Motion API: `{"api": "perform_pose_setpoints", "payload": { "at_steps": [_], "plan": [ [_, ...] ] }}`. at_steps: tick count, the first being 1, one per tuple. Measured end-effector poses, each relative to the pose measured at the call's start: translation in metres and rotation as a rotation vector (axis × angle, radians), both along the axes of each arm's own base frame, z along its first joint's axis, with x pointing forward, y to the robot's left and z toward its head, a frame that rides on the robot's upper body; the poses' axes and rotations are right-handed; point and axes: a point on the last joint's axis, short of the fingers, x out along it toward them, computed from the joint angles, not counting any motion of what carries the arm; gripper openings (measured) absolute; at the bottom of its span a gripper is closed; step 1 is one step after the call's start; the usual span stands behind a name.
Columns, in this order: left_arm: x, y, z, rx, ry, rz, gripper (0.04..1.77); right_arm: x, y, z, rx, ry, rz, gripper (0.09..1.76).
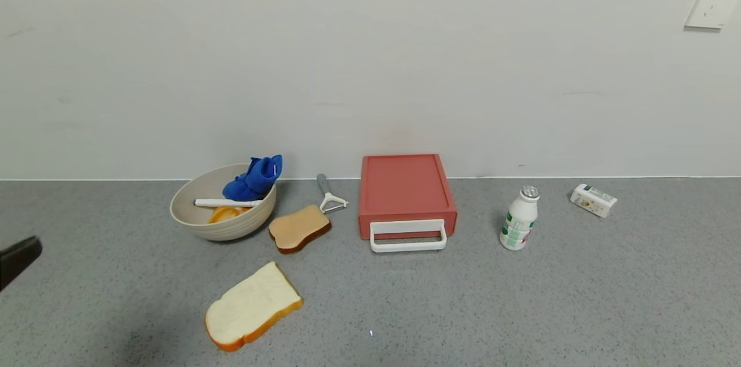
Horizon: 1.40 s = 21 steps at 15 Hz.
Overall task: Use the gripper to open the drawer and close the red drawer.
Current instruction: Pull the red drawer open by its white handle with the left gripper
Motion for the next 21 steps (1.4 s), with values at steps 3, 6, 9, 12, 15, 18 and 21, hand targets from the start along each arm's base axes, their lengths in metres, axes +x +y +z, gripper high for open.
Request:
{"api": "perform_pose_setpoints", "payload": {
  "at_steps": [3,6,9,12,15,18,21],
  "plan": [
    [0.059,-0.005,0.031,-0.027,0.115,-0.021,1.72,0.0,0.0,0.0,0.0,0.0,0.0,1.71],
    [0.111,-0.026,0.043,-0.087,0.219,-0.06,1.72,0.0,0.0,0.0,0.0,0.001,0.0,1.71],
    [0.158,-0.068,0.036,-0.105,0.301,-0.067,1.72,0.0,0.0,0.0,0.0,0.001,0.0,1.71],
    [0.195,-0.118,0.019,-0.123,0.36,-0.093,1.72,0.0,0.0,0.0,0.0,0.001,0.0,1.71],
    [0.22,-0.167,-0.005,-0.152,0.423,-0.13,1.72,0.0,0.0,0.0,0.0,0.001,0.0,1.71],
    [0.236,-0.21,-0.031,-0.168,0.479,-0.163,1.72,0.0,0.0,0.0,0.0,0.001,0.0,1.71],
    [0.243,-0.245,-0.055,-0.155,0.517,-0.187,1.72,0.0,0.0,0.0,0.0,0.001,0.0,1.71]
  ]
}}
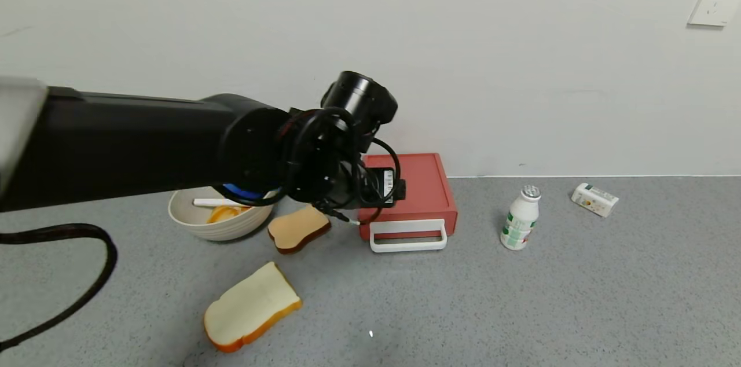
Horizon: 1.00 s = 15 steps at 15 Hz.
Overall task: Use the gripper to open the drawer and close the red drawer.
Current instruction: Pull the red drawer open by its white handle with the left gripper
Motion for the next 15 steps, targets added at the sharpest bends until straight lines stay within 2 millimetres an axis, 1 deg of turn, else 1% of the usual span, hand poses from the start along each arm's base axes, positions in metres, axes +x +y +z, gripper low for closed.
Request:
{"api": "perform_pose_setpoints", "payload": {
  "at_steps": [2,5,7,10,15],
  "plan": [
    [0.004,-0.02,-0.016,-0.002,0.021,-0.004,1.72,0.0,0.0,0.0,0.0,0.0,0.0,1.71],
    [0.016,-0.038,-0.04,-0.003,0.054,0.009,1.72,0.0,0.0,0.0,0.0,0.0,0.0,1.71],
    [0.023,-0.045,-0.054,0.0,0.072,0.018,1.72,0.0,0.0,0.0,0.0,0.0,0.0,1.71],
    [0.032,-0.05,-0.068,0.001,0.09,0.024,1.72,0.0,0.0,0.0,0.0,0.0,0.0,1.71],
    [0.038,-0.055,-0.078,-0.005,0.1,0.029,1.72,0.0,0.0,0.0,0.0,0.0,0.0,1.71]
  ]
}}
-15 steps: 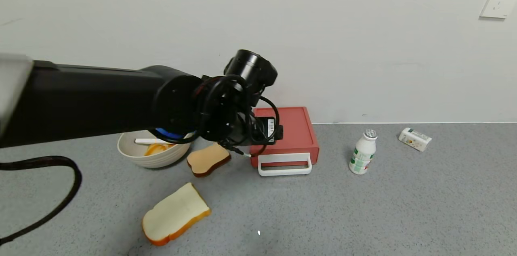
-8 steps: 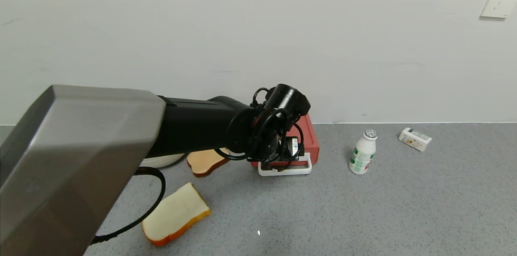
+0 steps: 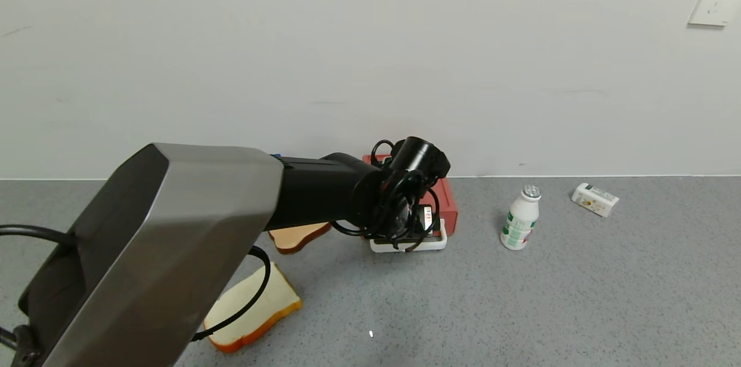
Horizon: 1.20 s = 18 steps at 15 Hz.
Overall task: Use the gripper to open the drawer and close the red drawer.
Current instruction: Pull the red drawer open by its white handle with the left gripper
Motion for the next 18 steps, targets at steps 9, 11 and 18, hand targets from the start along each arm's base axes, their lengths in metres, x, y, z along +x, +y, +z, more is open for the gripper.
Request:
{"api": "perform_pose_setpoints", "payload": {
  "at_steps": [9,11,18],
  "plan": [
    [0.003,-0.006,-0.014,0.044,0.024,-0.047,1.72,0.0,0.0,0.0,0.0,0.0,0.0,1.71],
    [0.003,-0.006,-0.014,0.043,0.028,-0.062,1.72,0.0,0.0,0.0,0.0,-0.001,0.0,1.71],
    [0.011,-0.009,-0.023,0.027,0.064,0.017,1.72,0.0,0.0,0.0,0.0,0.0,0.0,1.71]
  ]
}}
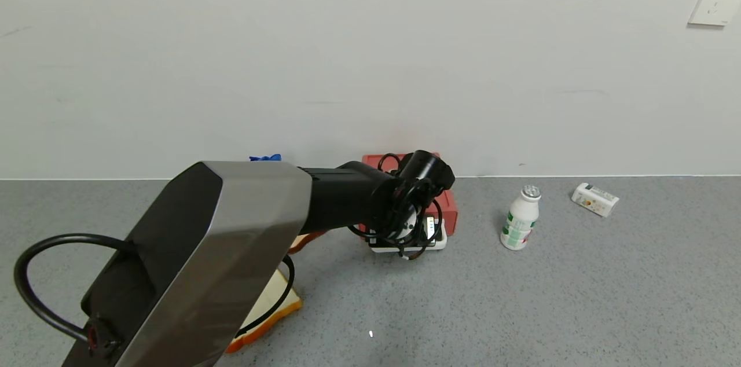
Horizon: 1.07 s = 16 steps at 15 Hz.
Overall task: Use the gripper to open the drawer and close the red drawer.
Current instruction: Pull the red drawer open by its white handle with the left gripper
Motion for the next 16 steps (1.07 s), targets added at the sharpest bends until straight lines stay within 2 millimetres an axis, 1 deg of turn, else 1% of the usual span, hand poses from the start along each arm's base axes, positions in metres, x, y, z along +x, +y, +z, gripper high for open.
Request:
{"api": "perform_pose_setpoints", "payload": {
  "at_steps": [8,16],
  "plan": [
    [0.007,-0.002,-0.012,-0.01,-0.011,0.03,1.72,0.0,0.0,0.0,0.0,0.0,0.0,1.71],
    [-0.004,-0.002,-0.017,0.037,0.066,0.029,1.72,0.0,0.0,0.0,0.0,0.0,0.0,1.71]
  ]
}}
